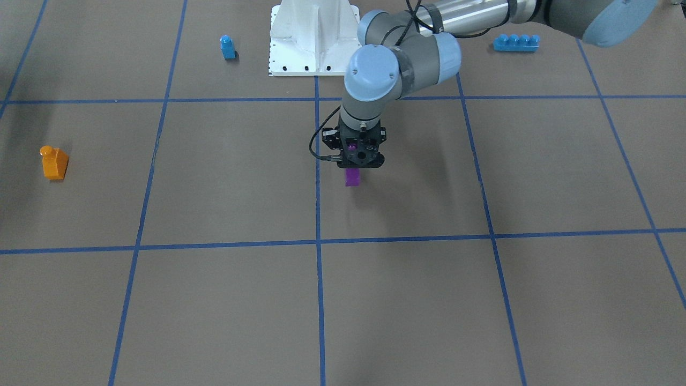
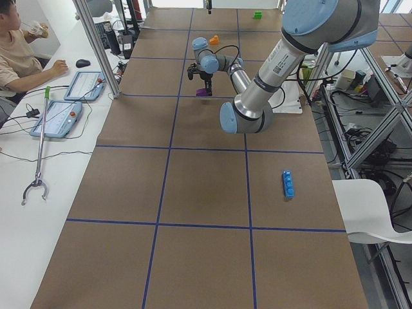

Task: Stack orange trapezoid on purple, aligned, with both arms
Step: 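Carry the purple block with the left gripper to the table centre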

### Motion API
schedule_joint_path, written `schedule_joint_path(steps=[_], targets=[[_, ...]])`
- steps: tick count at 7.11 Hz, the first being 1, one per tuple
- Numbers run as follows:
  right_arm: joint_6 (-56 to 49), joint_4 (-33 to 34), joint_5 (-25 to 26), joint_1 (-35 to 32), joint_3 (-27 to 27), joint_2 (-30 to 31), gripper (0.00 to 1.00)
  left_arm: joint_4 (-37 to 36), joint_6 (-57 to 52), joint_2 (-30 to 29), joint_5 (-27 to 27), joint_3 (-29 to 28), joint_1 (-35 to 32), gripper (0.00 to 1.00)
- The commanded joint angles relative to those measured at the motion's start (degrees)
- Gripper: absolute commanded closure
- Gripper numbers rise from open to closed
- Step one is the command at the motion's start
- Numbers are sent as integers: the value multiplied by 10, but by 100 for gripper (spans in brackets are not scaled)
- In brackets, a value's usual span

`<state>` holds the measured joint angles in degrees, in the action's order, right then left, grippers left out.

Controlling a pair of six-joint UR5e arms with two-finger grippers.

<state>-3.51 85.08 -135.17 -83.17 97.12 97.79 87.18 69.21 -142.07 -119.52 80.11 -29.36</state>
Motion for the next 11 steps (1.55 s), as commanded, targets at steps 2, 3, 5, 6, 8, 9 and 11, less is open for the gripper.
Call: schedule_joint_path(steps=[2,3,5,6,8,9,11], targets=[[0,0,1,8,-1,-1,0,27,2,-31,13,-58,5,100],[0,0,1,9,-1,-1,0,28,1,-32,13,-60,6,100],[0,0,1,10,-1,-1,0,28,-3,-32,13,-61,11,100],[0,0,1,11,-1,-1,0,28,-4,-32,13,-62,11,100],[-1,0,1,12,-1,-1,0,28,-5,-31,13,-62,10,100],[0,0,1,13,0,-1,0,29,-5,-31,13,-66,10,100],[-1,-1,1,13,0,-1,0,30,-7,-31,13,-66,10,100]])
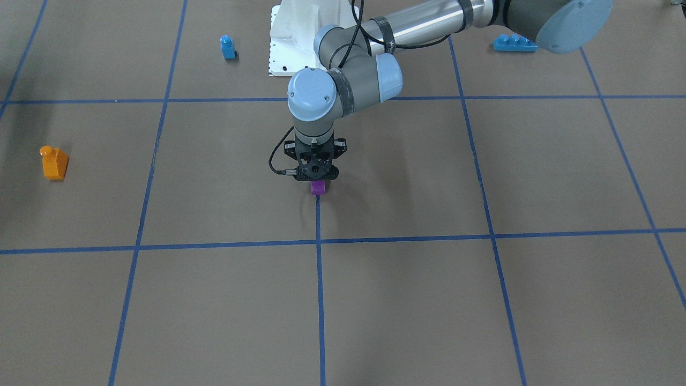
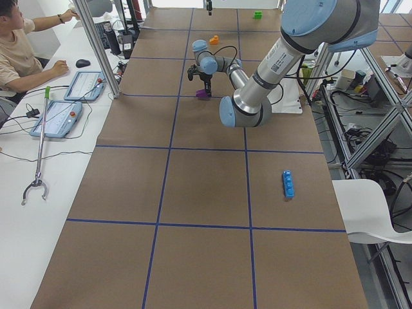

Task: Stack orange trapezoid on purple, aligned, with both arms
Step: 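Carry the purple block with the left gripper to the table centre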

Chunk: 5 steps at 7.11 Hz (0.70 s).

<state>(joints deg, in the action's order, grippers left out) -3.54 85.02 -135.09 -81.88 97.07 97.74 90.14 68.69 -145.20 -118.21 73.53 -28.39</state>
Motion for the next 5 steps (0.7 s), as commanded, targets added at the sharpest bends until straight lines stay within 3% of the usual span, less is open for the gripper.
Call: schedule_joint_path(steps=[1,3,5], targets=[[0,0,0,1,0,0,0,0,-1,0,0,0,1,100],[0,0,0,2,0,0,0,0,-1,0,0,0,1,100],[0,0,0,3,0,0,0,6,-1,1,0,0,2,85]])
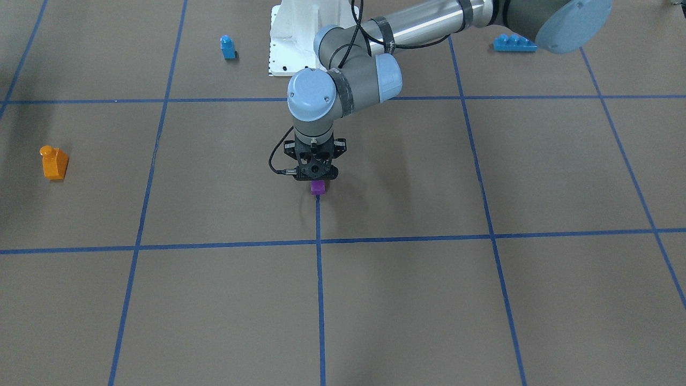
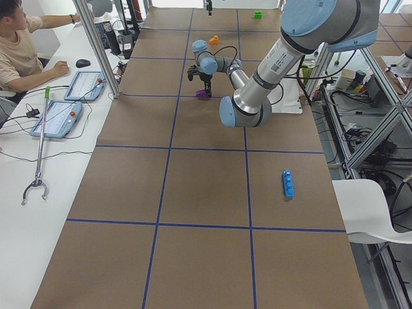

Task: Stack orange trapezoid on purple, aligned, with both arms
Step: 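Lower the purple block and open the left gripper to release it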

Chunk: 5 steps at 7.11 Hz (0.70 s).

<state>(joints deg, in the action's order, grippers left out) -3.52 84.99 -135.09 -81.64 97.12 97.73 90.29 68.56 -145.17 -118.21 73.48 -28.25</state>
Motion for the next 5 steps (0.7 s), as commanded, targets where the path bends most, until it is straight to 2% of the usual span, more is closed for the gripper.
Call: schedule_joint_path(steps=[1,3,4,5], targets=[[0,0,0,2,-1,-1,0,8,0,2,0,-3,2,73],[0,1,0,3,-1,0,0,8,1,2,0,-4,2,54],[0,0,0,4,0,-1,0,15,1,2,0,-4,2,40],[0,1,0,4,0,-1,0,18,3,3,0,-4,2,8]])
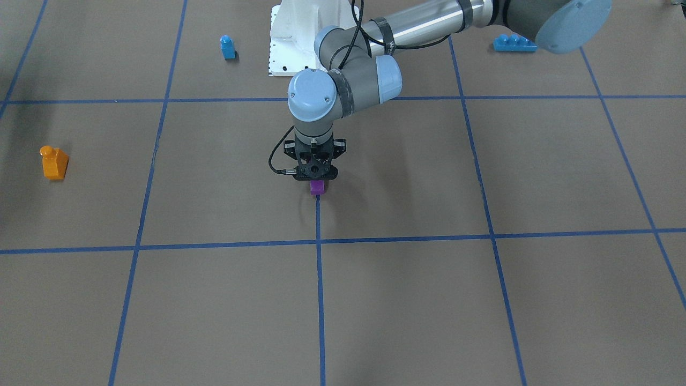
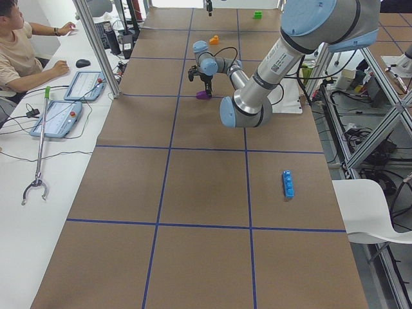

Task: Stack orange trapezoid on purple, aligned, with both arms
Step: 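Lower the purple block and open the left gripper to release it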

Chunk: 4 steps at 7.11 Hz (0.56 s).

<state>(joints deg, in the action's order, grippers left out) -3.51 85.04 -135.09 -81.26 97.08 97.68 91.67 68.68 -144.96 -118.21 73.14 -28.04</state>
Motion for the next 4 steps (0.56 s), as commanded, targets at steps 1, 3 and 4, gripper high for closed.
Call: schedule_joint_path(steps=[1,3,4], targets=[[0,0,0,1,1,0,0,4,5,0,0,1,0,0],[5,-12,-1,20,16,-1,0,-3,8,-1,0,33,-17,0],[54,-36,-2,33,17,-1,0,-24,8,4,-1,75,-30,0]])
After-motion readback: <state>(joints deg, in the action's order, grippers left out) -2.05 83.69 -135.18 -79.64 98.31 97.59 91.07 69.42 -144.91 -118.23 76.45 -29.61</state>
